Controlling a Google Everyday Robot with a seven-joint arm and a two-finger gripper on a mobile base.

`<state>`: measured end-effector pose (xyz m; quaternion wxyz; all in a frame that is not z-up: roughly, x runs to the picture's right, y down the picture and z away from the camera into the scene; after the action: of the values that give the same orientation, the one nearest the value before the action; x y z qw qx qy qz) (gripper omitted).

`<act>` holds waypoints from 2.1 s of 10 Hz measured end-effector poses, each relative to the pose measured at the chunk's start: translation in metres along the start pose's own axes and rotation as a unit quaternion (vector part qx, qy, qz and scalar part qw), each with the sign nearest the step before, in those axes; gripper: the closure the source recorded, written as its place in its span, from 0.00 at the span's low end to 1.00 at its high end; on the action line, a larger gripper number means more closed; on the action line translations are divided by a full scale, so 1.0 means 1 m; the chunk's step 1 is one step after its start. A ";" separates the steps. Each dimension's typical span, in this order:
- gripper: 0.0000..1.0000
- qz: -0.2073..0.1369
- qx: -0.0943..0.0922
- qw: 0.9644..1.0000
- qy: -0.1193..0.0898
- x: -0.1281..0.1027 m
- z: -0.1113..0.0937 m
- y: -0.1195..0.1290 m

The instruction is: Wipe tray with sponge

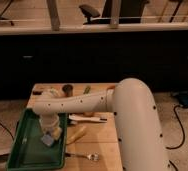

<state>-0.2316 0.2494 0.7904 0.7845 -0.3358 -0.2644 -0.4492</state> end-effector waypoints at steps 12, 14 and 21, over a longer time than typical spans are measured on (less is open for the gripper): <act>1.00 -0.143 -0.032 0.988 -0.039 -0.082 0.017 0.006; 1.00 -0.136 -0.025 0.990 -0.036 -0.083 0.014 0.017; 1.00 -0.097 0.007 0.995 -0.004 -0.019 -0.004 0.006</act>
<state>-0.2349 0.2582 0.7723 0.7384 -0.3049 -0.3023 -0.5200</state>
